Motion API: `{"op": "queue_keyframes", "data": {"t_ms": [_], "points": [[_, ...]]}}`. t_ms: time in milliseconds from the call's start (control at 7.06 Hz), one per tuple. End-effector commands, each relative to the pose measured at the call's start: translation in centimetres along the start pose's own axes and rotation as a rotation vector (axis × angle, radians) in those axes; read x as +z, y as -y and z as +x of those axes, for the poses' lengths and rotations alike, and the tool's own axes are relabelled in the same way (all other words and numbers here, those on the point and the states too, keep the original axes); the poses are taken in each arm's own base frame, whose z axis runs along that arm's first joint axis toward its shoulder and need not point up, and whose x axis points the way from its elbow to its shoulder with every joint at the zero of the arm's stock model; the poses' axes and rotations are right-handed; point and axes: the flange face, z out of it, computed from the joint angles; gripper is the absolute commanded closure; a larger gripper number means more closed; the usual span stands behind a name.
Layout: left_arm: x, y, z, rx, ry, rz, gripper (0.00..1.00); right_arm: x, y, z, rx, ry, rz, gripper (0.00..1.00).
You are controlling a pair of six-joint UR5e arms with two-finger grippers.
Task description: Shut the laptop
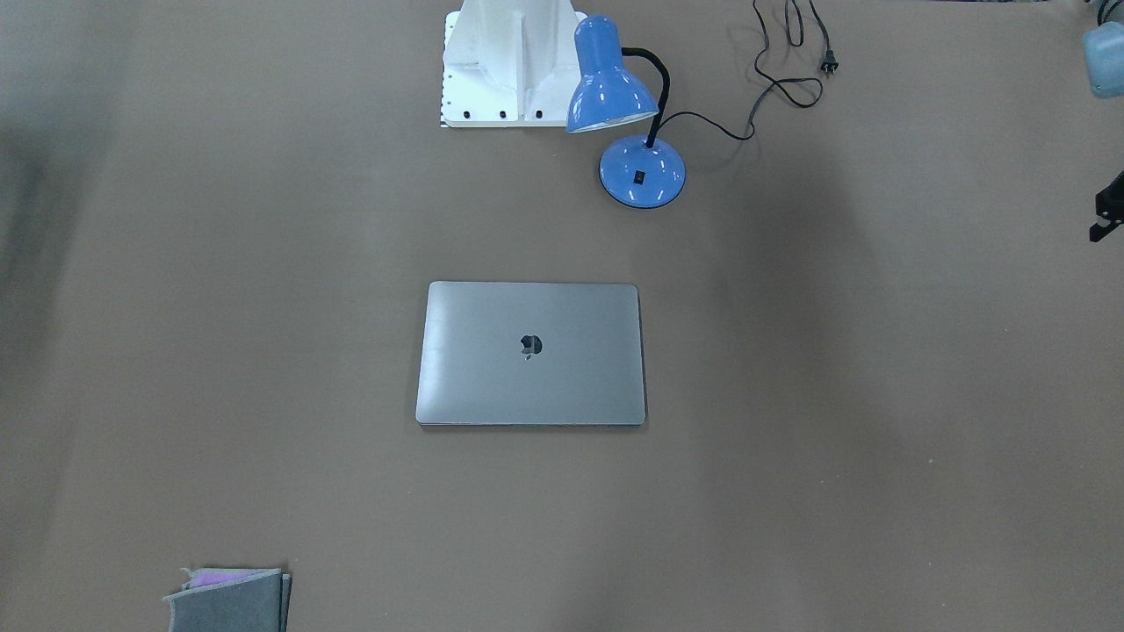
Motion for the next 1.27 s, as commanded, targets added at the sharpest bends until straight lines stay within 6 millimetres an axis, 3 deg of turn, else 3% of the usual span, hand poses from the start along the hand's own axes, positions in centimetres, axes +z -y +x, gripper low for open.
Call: {"op": "queue_keyframes", "data": {"t_ms": [0,283,566,850,991,1133], "points": [[-0.6,-5.3,-5.4,-0.146,0.002,-0.006,0.01,0.6,-8.1,4.0,0.043,-0.050,-0.046,0.00],[0.3,-6.8,-5.8,-0.165,-0.005,-0.026,0.01,0.4,-9.4,5.1,0.050,-0.081,-0.027,0.00],[0.4,-7.3,-5.7,-0.163,-0.005,-0.028,0.01,0.4,-9.3,5.2,0.036,-0.101,-0.017,0.00],[0.7,-8.0,-5.7,-0.157,-0.008,-0.033,0.01,2.3,-8.3,2.1,-0.035,-0.088,-0.072,0.00],[0.8,-8.0,-5.7,-0.158,-0.009,-0.034,0.01,1.8,-7.4,-0.6,-0.021,-0.089,-0.148,0.00],[0.8,-8.0,-5.7,-0.156,-0.008,-0.033,0.01,-0.8,-5.2,-3.4,-0.004,-0.101,-0.207,0.00]]}}
